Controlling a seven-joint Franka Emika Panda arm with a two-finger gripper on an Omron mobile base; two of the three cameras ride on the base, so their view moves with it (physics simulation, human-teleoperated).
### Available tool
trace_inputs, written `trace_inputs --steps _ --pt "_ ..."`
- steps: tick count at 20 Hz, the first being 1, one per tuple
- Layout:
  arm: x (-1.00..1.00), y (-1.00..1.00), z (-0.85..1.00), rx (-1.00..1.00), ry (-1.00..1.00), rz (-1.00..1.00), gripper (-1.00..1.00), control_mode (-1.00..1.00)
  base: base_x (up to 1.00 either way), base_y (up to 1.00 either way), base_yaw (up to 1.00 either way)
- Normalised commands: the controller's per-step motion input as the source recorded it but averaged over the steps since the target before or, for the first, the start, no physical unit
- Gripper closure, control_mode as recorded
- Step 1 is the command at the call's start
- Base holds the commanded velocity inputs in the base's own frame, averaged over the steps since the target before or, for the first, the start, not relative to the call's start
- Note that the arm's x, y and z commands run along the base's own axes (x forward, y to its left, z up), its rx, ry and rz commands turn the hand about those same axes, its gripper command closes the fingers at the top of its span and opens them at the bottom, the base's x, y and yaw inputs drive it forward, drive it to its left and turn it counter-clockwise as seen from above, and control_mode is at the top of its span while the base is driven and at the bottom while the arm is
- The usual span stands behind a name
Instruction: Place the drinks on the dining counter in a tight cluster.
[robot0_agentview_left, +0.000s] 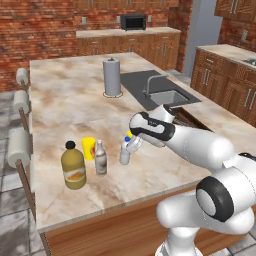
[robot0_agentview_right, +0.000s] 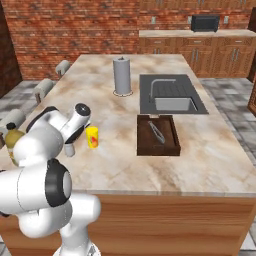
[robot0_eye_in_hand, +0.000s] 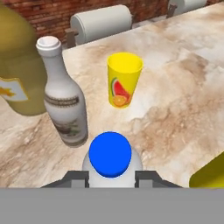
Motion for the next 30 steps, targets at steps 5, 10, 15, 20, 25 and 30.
trace_inputs --steps 5,10,15,20,25,30 --pt "0.00 0.11 -0.06 -0.01 -0.02 0.01 1.00 -1.00 0.00 0.00 0.00" --pt "0.00 0.05 -0.20 -0.01 0.00 0.00 1.00 -1.00 0.00 0.00 0.00" --pt "0.00 0.14 -0.27 0.00 0.00 0.00 1.00 -1.00 0.00 0.00 0.00" --pt "0.00 0.21 0.00 0.00 0.00 0.00 1.00 -1.00 0.00 0.00 0.00" --pt "0.03 0.12 0.00 0.00 0.00 0.00 1.00 -1.00 0.00 0.00 0.00" --pt "0.01 0.06 -0.07 0.00 0.00 0.00 1.00 -1.00 0.00 0.00 0.00"
